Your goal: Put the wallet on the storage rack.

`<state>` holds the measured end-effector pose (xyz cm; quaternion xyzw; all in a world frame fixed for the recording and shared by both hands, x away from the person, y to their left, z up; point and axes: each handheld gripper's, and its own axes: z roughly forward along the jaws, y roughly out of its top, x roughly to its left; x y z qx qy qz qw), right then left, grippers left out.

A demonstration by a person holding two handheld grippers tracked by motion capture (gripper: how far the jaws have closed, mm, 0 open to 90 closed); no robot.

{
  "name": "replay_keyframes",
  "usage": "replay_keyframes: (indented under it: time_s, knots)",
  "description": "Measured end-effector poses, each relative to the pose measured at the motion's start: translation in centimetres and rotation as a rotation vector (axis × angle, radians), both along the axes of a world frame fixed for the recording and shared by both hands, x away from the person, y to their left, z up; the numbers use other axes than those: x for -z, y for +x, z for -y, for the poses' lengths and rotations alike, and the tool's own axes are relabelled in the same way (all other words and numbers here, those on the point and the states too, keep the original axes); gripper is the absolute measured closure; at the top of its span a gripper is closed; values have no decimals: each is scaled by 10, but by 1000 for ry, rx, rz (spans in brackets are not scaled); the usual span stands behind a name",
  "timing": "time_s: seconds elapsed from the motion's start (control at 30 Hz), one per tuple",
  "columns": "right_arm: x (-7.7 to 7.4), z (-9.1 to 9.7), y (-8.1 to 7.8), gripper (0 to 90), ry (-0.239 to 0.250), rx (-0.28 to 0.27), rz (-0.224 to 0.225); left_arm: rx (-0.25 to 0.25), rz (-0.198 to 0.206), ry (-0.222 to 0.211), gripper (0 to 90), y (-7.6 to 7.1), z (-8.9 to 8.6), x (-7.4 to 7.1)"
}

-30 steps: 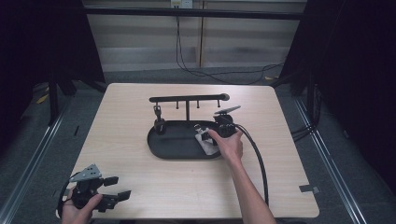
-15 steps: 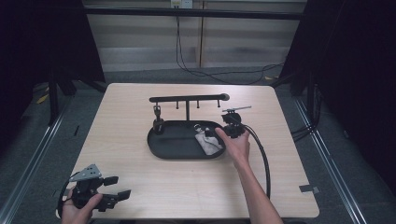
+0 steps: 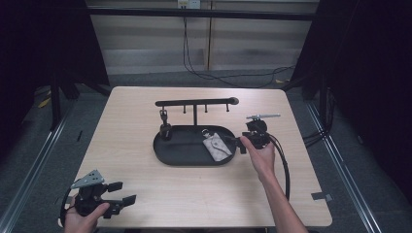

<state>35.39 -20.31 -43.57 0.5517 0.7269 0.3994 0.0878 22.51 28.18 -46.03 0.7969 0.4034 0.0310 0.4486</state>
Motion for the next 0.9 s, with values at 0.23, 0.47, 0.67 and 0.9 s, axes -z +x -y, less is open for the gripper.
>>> replay_keyframes:
  time_s: [0.23,0.47,0.67,0.9]
  knots:
    - [-4,7,-16,158,-10,-5,21,-13,7,2,202,0,-1,-1]
    - [-2,19,-37,158,-16,1,30,-38,15,3,202,0,-2,-2]
    - [0,31,-55,162,-33,13,48,-56,8,4,202,1,-2,-1]
    - [4,47,-86,162,-57,6,66,-52,-2,14,203,2,-1,0]
